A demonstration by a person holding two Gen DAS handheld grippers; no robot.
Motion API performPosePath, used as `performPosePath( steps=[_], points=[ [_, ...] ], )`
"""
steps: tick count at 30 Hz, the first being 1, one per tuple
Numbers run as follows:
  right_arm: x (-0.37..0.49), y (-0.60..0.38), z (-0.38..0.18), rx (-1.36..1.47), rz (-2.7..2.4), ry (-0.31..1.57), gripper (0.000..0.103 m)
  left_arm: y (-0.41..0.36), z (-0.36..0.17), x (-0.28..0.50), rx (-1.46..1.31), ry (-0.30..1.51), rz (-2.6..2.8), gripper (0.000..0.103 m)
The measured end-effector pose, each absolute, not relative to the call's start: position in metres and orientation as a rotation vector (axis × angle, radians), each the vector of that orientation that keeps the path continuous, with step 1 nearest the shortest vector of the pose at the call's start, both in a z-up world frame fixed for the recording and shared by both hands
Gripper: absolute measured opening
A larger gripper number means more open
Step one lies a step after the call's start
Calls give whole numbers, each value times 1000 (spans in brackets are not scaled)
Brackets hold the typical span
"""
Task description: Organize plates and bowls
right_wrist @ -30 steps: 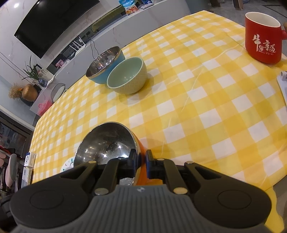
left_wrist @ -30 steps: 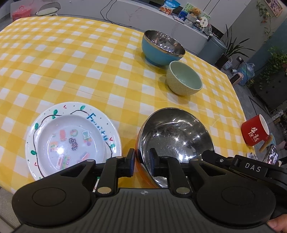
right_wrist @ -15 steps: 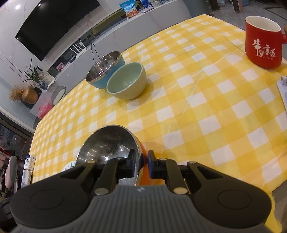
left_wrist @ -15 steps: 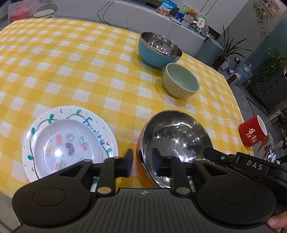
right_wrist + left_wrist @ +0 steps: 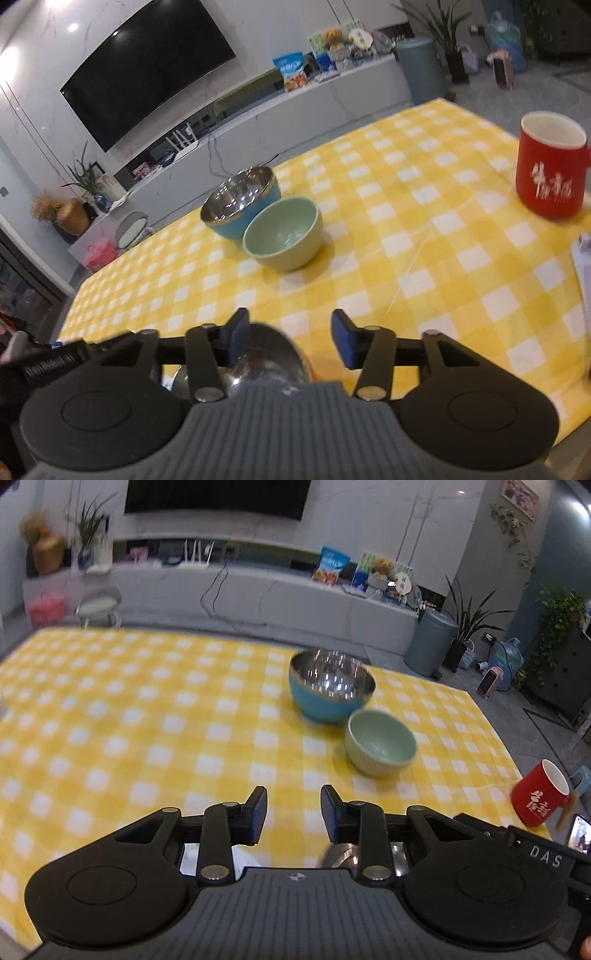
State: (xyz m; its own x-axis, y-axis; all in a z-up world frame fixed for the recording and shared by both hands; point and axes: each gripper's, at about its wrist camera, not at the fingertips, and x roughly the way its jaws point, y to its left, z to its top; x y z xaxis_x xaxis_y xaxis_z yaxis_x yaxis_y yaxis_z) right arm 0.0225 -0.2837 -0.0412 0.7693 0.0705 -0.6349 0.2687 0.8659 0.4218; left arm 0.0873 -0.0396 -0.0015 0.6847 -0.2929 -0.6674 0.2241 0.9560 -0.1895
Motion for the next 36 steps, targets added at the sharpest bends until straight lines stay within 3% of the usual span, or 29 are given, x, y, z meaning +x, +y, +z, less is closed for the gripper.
performPosePath(
  steps=[8, 10, 23, 36],
  points=[
    [55, -282, -44, 453, -125, 710, 57, -44, 7, 121, -38, 741, -384, 39],
    [66, -285, -45, 471, -114, 727, 58, -44, 7, 134, -59, 766, -426, 47],
    [181, -283, -25, 426, -156, 747, 58, -48, -7, 239, -176, 831, -440, 50],
    [271, -289, -63, 499, -213, 839, 53, -55, -57, 330, -249, 957, -330, 50]
  ],
)
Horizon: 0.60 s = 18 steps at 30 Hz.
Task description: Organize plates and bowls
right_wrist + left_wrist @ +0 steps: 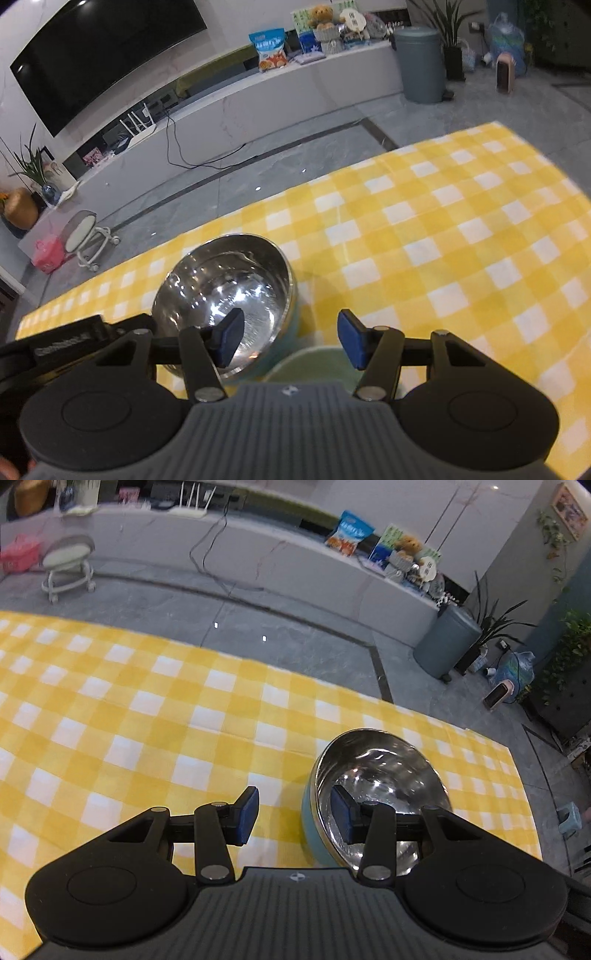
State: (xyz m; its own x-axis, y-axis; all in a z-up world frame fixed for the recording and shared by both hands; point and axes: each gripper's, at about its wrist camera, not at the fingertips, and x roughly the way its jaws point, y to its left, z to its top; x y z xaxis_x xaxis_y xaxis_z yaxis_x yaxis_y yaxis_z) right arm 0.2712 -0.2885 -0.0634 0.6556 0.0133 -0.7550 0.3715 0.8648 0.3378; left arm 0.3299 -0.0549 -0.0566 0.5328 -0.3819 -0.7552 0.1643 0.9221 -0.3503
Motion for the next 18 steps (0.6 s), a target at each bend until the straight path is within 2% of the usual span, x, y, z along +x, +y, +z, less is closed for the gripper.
performPosePath(
  steps=[1, 5, 8, 11, 13, 15, 18],
  points=[
    [275, -289, -66, 498, -218, 846, 49, -56, -59, 333, -251, 960, -327, 50],
    [283, -290, -75, 530, -213, 850, 48, -64, -64, 339, -220, 958, -306, 50],
    [286, -291, -82, 567, -197, 859, 41, -70, -70, 343, -199, 964, -307, 49],
    [289, -288, -86, 554, -201, 861, 32, -73, -75, 345, -204, 984, -301, 42],
    [292, -286, -88, 543, -200, 867, 22, -73, -78, 347, -209, 1001, -298, 38],
    [293, -283, -88, 521, -205, 865, 21, -75, -79, 347, -213, 1006, -303, 33],
    [296, -284, -90, 521, -206, 870, 20, -79, -78, 346, -205, 1009, -320, 20]
  ],
)
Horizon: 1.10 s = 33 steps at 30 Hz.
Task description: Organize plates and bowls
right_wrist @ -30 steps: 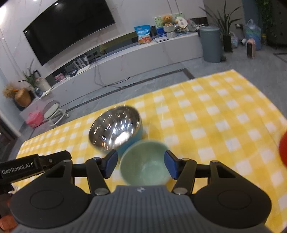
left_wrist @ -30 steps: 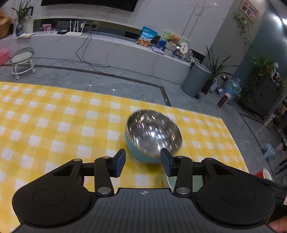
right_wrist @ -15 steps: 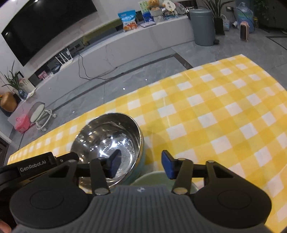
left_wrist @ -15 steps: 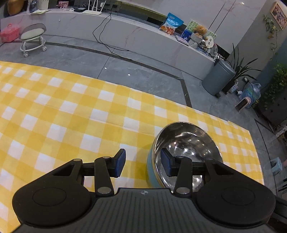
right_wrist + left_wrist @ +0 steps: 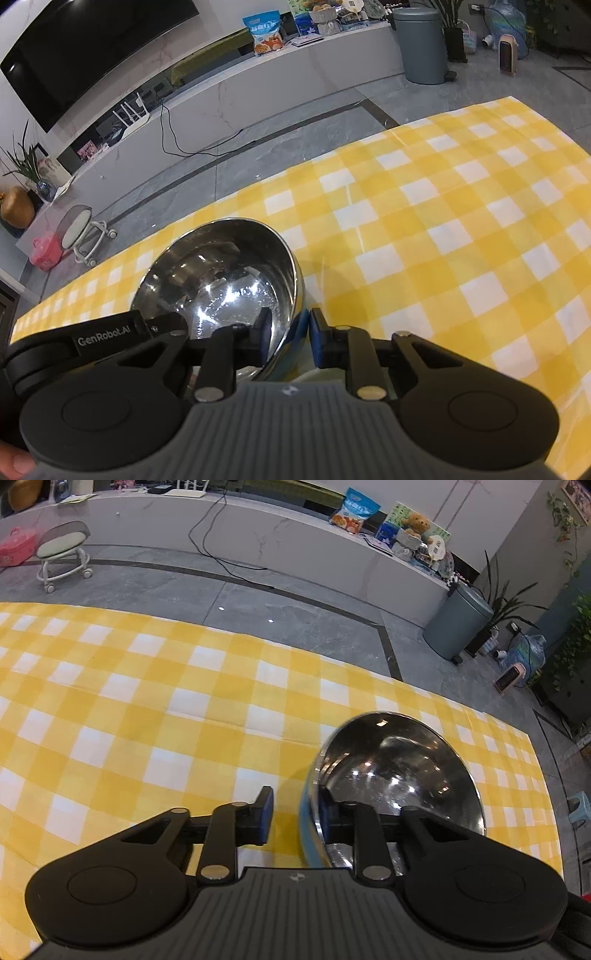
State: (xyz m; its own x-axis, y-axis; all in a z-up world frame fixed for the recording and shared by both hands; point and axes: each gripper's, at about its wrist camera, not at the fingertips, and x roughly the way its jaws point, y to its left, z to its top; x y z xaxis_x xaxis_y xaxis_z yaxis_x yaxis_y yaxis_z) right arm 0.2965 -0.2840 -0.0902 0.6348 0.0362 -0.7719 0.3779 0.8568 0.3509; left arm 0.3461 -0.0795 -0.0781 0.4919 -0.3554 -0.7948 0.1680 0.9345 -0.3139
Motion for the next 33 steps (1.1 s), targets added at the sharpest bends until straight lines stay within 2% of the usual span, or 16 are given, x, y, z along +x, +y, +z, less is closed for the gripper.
performPosePath(
  steps=[1, 3, 10, 21, 33],
  points=[
    [297, -285, -91, 528, -206, 869, 19, -81, -77, 346, -203, 1011, -328, 14],
    [297, -285, -91, 531, -208, 868, 17, -85, -76, 344, -178, 1010, -333, 11],
    [292, -284, -86, 523, -213, 839, 12, -85, -66, 336, -152, 968, -346, 10],
    [270, -273, -55, 548, -156, 823, 10, -60, -35, 310, -174, 942, -334, 10],
    [174, -261, -15, 622, -60, 831, 9, -33, 13, 222, -197, 955, -304, 11]
  ],
)
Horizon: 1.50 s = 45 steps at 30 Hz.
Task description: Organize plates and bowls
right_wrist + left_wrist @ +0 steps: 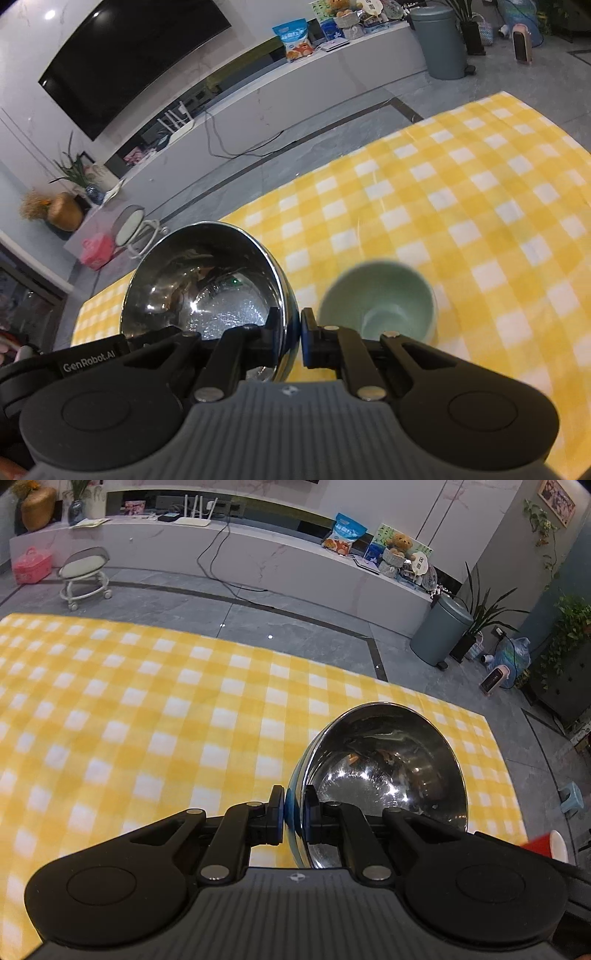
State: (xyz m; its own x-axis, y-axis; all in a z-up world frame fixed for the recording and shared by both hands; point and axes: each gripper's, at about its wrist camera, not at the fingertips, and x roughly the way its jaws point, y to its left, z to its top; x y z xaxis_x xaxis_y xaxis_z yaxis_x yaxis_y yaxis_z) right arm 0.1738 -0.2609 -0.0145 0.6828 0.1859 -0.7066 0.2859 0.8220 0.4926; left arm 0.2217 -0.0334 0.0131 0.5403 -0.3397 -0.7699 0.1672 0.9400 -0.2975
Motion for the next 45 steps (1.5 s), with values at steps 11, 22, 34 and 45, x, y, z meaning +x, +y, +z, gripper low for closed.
performPosePath(
  steps=[11, 22, 34, 45],
  points=[
    [62, -255, 1, 688, 53, 803, 13, -3, 20, 125, -314, 974, -285, 11],
    [20, -274, -21, 747, 58, 840, 14, -9, -2, 92, -345, 1027, -284, 13],
    [16, -287, -35, 725, 1, 863, 14, -29, -27, 88, -341, 1117, -298, 12],
    [20, -288, -42, 616, -67, 886, 12, -43, -39, 88, -310, 1169, -295, 10]
  ],
)
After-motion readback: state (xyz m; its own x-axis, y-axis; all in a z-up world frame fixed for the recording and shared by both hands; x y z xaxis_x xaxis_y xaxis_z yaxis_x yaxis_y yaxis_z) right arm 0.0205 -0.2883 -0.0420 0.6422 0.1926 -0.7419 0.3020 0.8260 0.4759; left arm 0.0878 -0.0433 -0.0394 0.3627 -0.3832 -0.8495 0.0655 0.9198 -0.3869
